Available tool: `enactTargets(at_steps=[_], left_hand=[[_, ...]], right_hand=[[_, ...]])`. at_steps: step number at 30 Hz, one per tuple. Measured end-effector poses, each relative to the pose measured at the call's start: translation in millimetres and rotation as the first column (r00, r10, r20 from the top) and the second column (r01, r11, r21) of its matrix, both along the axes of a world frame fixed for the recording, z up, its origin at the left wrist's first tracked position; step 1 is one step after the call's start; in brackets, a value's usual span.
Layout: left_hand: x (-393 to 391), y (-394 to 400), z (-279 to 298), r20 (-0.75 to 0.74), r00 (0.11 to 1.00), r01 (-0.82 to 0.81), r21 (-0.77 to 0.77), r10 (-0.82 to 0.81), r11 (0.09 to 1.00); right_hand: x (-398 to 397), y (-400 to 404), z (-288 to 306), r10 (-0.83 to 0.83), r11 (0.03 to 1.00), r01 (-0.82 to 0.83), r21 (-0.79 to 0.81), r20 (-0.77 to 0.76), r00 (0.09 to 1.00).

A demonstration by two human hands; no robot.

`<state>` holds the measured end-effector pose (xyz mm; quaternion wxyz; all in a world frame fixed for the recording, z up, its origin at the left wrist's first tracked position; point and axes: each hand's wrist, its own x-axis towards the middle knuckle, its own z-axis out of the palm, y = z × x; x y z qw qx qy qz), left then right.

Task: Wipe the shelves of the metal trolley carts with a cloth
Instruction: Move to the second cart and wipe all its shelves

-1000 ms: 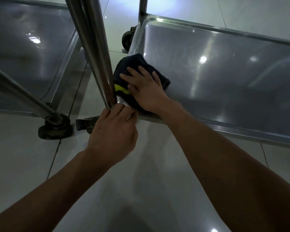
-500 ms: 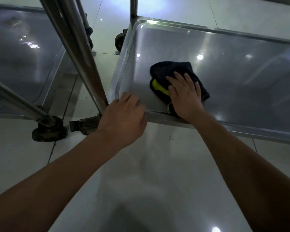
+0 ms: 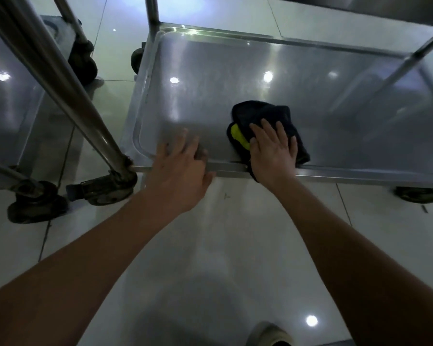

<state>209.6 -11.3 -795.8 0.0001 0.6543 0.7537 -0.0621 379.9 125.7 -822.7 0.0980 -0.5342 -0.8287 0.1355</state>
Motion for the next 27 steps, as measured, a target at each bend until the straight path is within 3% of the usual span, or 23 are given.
enactTargets(at_steps=[4, 17, 22, 27], left_hand=[[3.3, -1.5, -2.7, 0.001, 1.0, -0.019, -0.005, 0.019, 1.0], [-0.2, -4.7, 4.5, 0.149, 0.988, -0.032, -0.073, 0.043, 0.997], [1.4, -4.2, 2.3, 0.084, 0.994, -0.077, 0.0, 0.077, 0.997], [44.5, 12.2, 7.7, 0.138, 0.985, -0.128, 0.191, 0.103, 0.973]], right_hand=[[-9.4, -23.0, 1.4, 0.049, 0.998, -0.049, -0.031, 0.008, 0.999], [-3.6, -33.4, 38.8, 0.242, 0.92, -0.143, -0.364, 0.243, 0.939], [6.4, -30.5, 25.2, 0.239, 0.958, -0.215, -0.187, 0.114, 0.964], [33.4, -14.7, 6.2, 0.286, 0.958, -0.285, -0.018, 0.029, 0.958]])
